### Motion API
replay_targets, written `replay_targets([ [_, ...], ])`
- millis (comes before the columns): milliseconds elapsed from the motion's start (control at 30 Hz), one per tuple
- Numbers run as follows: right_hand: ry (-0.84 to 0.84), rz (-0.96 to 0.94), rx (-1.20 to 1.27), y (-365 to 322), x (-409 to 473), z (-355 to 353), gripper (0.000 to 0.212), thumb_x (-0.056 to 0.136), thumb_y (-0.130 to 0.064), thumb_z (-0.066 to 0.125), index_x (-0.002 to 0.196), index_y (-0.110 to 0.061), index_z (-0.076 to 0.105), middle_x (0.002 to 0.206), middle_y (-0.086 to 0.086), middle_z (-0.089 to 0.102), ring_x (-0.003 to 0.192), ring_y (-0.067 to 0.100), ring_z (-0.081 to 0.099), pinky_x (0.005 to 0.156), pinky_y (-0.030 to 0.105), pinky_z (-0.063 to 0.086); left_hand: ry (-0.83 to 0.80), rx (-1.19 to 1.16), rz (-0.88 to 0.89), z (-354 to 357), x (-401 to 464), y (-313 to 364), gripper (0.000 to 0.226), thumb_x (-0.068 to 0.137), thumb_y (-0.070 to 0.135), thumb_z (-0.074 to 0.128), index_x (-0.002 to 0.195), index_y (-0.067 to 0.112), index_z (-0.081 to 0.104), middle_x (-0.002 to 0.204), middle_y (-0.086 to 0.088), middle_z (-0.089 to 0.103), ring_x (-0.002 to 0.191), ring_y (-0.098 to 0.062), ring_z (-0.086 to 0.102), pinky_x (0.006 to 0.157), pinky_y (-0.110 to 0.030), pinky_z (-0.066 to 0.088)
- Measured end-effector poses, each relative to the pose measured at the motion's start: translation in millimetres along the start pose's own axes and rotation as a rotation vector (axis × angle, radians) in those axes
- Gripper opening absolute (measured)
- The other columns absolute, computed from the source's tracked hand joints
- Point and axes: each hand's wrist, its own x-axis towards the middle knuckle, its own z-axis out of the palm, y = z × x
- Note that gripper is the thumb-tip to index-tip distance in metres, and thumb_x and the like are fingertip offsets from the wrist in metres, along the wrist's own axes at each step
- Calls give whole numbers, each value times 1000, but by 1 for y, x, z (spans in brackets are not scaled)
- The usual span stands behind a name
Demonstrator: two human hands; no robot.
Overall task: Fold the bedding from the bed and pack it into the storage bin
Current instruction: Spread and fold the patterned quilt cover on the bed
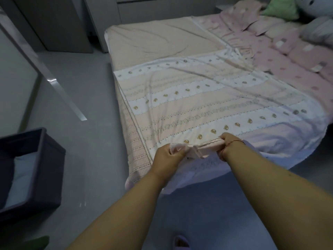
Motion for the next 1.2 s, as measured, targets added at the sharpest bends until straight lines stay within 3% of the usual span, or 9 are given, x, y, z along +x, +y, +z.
replay_targets([
  [100,-45,-5,-14,-26,9,30,24,92,-12,45,116,-10,46,108,8,44,94,17,50,86,26,52,79,-73,-67,-18,34,14,27,87,35,66,99,11,73,91,-12,73,78,-19,61,68,-31,50],
  [200,-117,22,27,-48,14,60,14,95,-8,38,109,-5,37,100,10,46,97,23,50,48,25,57,138,-134,-65,-32,67,29,31,86,37,66,97,9,73,92,-18,70,80,-25,61,74,-43,54],
  [300,-86,74,96,-57,11,83,8,98,-11,40,105,-8,39,112,2,57,106,20,58,91,30,52,162,-192,-37,-47,93,38,28,88,29,66,96,3,72,96,-23,71,90,-35,68,82,-48,55],
  [433,-58,138,161,-72,24,106,29,99,-17,47,127,-11,47,119,8,57,114,25,56,105,41,41,127,-214,12,-70,121,51,47,82,36,67,96,-9,66,92,-28,67,87,-34,65,78,-45,52],
  [700,137,-9,-501,-70,177,133,37,100,-14,33,137,-6,36,136,2,40,103,11,54,100,32,43,-27,-232,18,-127,195,74,31,86,31,64,100,5,73,97,-18,73,94,-31,69,82,-41,56],
  [800,278,-383,-971,-98,137,171,41,99,-21,44,135,-1,43,135,8,47,108,19,46,101,29,36,-52,-260,-15,-156,232,76,33,88,31,64,107,4,70,101,-20,72,97,-33,68,82,-42,57],
  [867,302,-365,-567,-121,107,201,35,98,-14,44,130,-1,47,131,14,52,113,25,50,97,27,42,-59,-300,-51,-178,256,77,34,90,30,63,107,2,69,101,-23,70,95,-37,68,81,-45,57],
  [967,104,-324,92,-135,85,241,28,98,-7,38,125,-11,43,101,7,52,90,19,56,49,12,52,-1,-351,-119,-205,291,75,35,88,33,65,107,4,68,103,-21,70,97,-37,67,86,-49,54],
  [1200,225,-331,87,-202,88,324,70,87,-13,62,147,-14,25,141,17,41,114,36,52,80,44,55,91,-345,-136,-256,373,67,67,66,60,77,114,15,68,114,-11,70,107,-33,65,94,-60,47],
])
